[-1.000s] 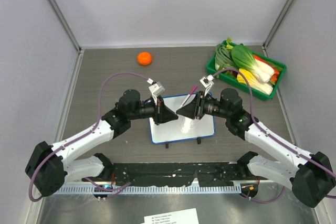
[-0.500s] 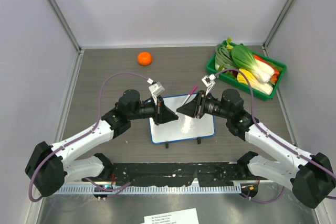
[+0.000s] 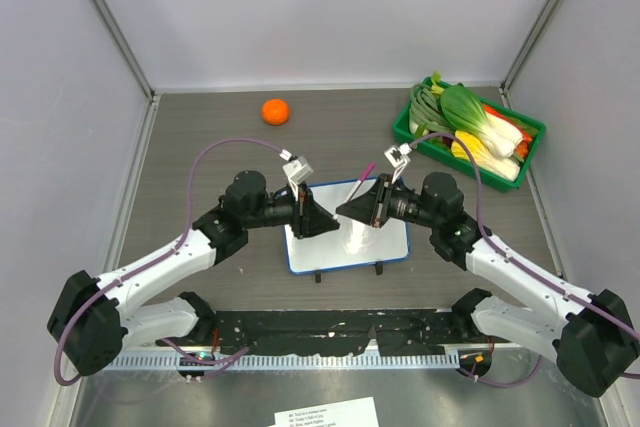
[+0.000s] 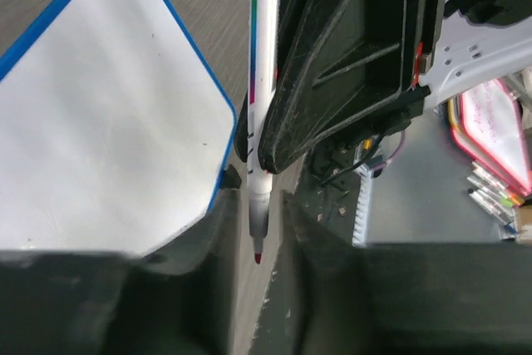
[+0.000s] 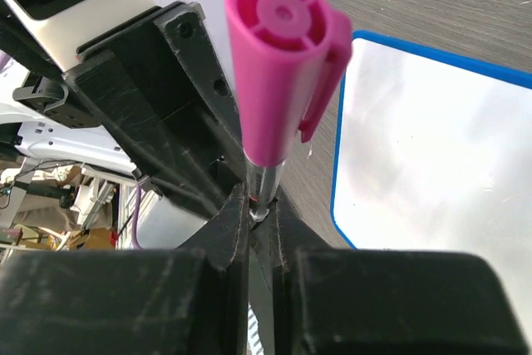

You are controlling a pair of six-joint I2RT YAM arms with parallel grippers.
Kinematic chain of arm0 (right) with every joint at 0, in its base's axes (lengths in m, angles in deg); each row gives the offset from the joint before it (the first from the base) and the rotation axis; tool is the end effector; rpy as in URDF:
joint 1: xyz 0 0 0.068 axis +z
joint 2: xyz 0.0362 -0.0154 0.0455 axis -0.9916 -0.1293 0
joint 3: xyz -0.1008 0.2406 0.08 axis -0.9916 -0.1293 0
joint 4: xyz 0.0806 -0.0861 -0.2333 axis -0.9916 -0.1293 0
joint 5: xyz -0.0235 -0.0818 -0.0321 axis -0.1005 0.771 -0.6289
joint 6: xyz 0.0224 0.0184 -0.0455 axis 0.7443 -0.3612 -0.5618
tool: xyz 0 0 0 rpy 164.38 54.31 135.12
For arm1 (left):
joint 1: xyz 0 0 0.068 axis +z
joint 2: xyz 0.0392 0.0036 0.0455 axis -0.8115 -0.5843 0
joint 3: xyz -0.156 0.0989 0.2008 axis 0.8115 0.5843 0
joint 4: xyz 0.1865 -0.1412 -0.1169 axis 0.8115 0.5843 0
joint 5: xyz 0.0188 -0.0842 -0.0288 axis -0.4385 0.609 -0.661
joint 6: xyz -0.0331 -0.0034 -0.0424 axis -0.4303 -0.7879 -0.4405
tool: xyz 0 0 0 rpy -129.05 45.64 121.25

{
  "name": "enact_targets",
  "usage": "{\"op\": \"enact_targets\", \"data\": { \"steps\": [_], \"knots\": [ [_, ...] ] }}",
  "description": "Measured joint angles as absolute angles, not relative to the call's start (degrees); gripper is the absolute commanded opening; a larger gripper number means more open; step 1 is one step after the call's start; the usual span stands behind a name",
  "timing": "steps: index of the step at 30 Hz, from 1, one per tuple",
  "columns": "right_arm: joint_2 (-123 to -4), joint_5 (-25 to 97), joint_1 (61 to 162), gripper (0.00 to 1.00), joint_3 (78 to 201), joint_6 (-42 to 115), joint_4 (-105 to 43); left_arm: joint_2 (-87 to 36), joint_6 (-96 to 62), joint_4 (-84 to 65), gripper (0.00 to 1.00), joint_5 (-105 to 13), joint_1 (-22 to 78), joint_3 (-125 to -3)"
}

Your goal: Write a sentence on the whiteboard

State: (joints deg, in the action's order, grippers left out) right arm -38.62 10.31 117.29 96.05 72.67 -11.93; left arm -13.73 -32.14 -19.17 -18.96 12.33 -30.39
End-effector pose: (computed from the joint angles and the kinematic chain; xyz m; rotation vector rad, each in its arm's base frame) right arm 0.1736 0.1441 0.2782 -0.3623 1.8533 1.4644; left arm 0.1719 -0.1819 0.2785 0.7344 1.8417 -1.3677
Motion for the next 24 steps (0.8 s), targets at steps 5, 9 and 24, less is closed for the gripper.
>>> {"op": "enact_targets", "data": {
  "steps": [5,9,24],
  "knots": [
    [-37.66,11.97,117.31,0.01,95.61,71.97,-12.92,-12.62,-31.76,-18.12,0.81,-20.63,12.33,-30.37],
    [-35.98,14.52,117.33,0.01,95.59,70.46,-14.88,-10.17,-31.2,-15.1,0.88,-24.41,12.38,-30.39],
    [-32.26,23.68,117.36,0.01,95.59,65.37,-22.16,-0.42,-34.87,-0.02,0.91,-37.59,29.45,-28.91]
  ]
}}
